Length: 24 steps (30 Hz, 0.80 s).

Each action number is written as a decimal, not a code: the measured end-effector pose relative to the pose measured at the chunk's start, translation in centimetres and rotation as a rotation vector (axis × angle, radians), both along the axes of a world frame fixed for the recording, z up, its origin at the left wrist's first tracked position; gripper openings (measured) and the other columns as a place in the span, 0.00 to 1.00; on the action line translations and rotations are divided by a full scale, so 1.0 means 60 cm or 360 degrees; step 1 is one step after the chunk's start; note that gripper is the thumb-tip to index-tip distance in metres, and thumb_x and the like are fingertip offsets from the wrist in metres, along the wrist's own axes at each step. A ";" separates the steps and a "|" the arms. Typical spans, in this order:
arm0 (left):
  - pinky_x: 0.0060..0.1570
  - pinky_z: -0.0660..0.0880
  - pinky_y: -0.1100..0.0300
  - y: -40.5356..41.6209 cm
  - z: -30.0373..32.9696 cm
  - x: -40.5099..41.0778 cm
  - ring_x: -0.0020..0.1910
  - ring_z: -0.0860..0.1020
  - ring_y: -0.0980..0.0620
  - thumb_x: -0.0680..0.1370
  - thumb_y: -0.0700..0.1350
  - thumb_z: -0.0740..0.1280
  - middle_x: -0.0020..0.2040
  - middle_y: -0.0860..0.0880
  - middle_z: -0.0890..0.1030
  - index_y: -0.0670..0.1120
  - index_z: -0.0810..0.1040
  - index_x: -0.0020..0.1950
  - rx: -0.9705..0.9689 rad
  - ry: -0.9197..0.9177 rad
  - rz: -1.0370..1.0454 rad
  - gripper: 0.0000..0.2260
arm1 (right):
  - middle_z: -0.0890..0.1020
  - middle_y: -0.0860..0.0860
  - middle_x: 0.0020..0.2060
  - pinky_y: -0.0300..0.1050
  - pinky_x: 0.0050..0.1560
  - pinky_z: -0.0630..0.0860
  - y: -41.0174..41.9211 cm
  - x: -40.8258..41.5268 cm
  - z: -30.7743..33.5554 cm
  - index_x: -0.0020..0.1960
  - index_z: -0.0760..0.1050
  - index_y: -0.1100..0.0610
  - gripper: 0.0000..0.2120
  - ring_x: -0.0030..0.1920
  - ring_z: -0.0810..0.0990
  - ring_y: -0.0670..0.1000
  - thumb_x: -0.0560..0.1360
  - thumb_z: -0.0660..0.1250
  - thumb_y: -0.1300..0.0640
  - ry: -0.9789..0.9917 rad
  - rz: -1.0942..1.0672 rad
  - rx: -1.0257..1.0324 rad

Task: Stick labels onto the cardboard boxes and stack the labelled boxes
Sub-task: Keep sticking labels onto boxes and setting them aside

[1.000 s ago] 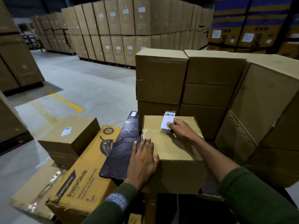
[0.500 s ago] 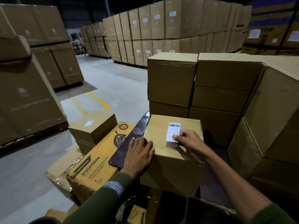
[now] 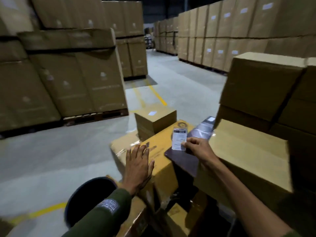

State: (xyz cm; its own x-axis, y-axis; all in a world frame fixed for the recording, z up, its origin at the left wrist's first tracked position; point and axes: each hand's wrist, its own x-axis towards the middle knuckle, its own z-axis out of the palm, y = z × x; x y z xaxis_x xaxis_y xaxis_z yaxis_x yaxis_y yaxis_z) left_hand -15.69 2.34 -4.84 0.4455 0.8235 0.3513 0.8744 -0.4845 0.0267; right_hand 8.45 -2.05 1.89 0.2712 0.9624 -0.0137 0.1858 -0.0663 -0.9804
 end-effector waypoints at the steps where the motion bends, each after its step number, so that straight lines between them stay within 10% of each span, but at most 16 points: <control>1: 0.69 0.62 0.38 -0.002 -0.008 -0.046 0.70 0.67 0.39 0.80 0.57 0.52 0.69 0.41 0.72 0.43 0.71 0.70 -0.0002 0.0015 0.0072 0.25 | 0.85 0.57 0.40 0.52 0.49 0.78 0.021 -0.043 -0.011 0.40 0.82 0.57 0.07 0.43 0.82 0.55 0.76 0.69 0.63 -0.0068 0.0104 -0.0032; 16: 0.69 0.59 0.34 -0.083 -0.121 -0.467 0.72 0.65 0.37 0.78 0.56 0.53 0.69 0.40 0.72 0.43 0.75 0.65 -0.0174 0.0078 0.0796 0.24 | 0.69 0.45 0.23 0.38 0.30 0.65 0.120 -0.500 -0.177 0.27 0.66 0.53 0.18 0.26 0.67 0.40 0.73 0.64 0.62 -0.1057 0.0903 -0.0161; 19: 0.69 0.59 0.34 -0.086 -0.133 -0.498 0.72 0.65 0.37 0.78 0.56 0.54 0.70 0.40 0.72 0.43 0.75 0.65 -0.0219 0.0070 0.0817 0.24 | 0.81 0.46 0.34 0.40 0.39 0.73 0.135 -0.539 -0.198 0.39 0.82 0.57 0.09 0.35 0.78 0.45 0.76 0.65 0.61 -0.1018 0.0936 -0.0231; 24: 0.68 0.60 0.34 -0.076 -0.149 -0.515 0.72 0.64 0.37 0.77 0.56 0.54 0.69 0.40 0.72 0.43 0.75 0.64 -0.0249 0.0080 0.0781 0.24 | 0.84 0.52 0.46 0.46 0.50 0.78 0.135 -0.548 -0.227 0.54 0.81 0.57 0.09 0.49 0.81 0.52 0.77 0.67 0.55 -0.0984 0.0787 -0.0298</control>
State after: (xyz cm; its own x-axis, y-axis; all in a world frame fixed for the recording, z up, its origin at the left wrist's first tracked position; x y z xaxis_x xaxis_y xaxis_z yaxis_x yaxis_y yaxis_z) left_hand -46.61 -2.24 -13.81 0.0068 0.9807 0.1953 0.9998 -0.0105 0.0178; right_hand -24.44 6.07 -11.71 -0.1736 0.9694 -0.1734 0.7407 0.0125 -0.6717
